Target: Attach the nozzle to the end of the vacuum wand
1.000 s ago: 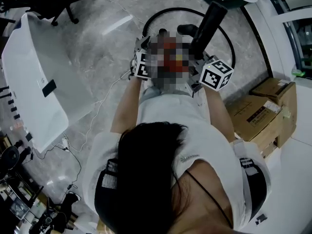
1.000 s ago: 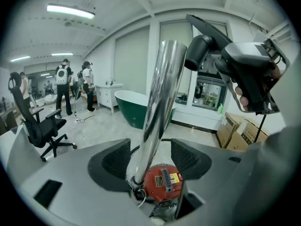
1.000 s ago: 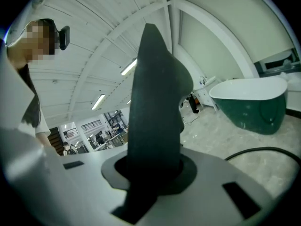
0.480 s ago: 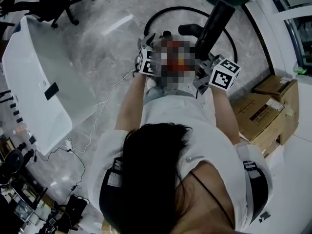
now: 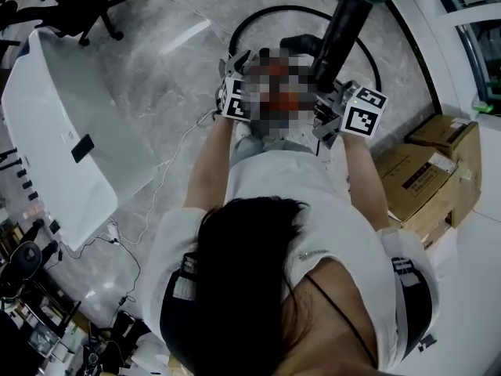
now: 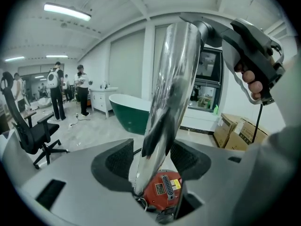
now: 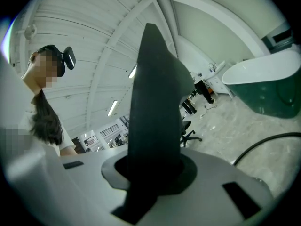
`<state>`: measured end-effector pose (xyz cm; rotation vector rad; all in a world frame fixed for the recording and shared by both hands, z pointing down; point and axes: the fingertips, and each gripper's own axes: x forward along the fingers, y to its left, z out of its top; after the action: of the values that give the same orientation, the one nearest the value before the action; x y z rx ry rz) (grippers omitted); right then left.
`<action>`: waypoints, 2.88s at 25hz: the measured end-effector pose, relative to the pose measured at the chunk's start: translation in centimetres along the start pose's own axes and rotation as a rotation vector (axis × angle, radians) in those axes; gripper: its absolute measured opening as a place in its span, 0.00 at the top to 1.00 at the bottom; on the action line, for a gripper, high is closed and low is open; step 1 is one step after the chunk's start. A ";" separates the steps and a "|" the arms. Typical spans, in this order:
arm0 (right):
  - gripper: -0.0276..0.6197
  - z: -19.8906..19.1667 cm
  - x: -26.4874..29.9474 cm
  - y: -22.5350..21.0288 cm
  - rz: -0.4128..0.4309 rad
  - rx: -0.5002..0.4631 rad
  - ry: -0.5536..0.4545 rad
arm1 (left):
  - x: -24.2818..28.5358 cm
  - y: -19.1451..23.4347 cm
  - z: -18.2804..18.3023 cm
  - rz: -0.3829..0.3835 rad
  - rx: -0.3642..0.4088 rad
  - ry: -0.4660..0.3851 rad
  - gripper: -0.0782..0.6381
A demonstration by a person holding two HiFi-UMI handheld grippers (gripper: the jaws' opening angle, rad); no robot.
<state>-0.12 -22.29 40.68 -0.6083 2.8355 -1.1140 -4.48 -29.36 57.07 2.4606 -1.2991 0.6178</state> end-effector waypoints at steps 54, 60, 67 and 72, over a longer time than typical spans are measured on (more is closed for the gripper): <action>0.84 -0.6 1.8 0.2 0.207 0.447 0.137 | 0.3 -0.9 0.4 -0.066 0.052 -0.002 0.67; 0.84 -0.7 2.2 0.5 0.206 0.417 0.163 | 0.3 -0.8 0.3 -0.077 0.050 -0.003 0.67; 0.84 -0.9 2.4 1.0 0.190 0.356 0.226 | 0.6 -0.9 0.2 -0.107 0.048 0.013 0.67; 0.85 -1.4 2.5 1.2 0.163 0.301 0.283 | 0.5 -0.9 0.2 -0.110 0.040 0.018 0.66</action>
<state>-3.05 -21.52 41.15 -0.2091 2.7798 -1.6650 -3.47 -29.32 57.12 2.5324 -1.1465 0.6428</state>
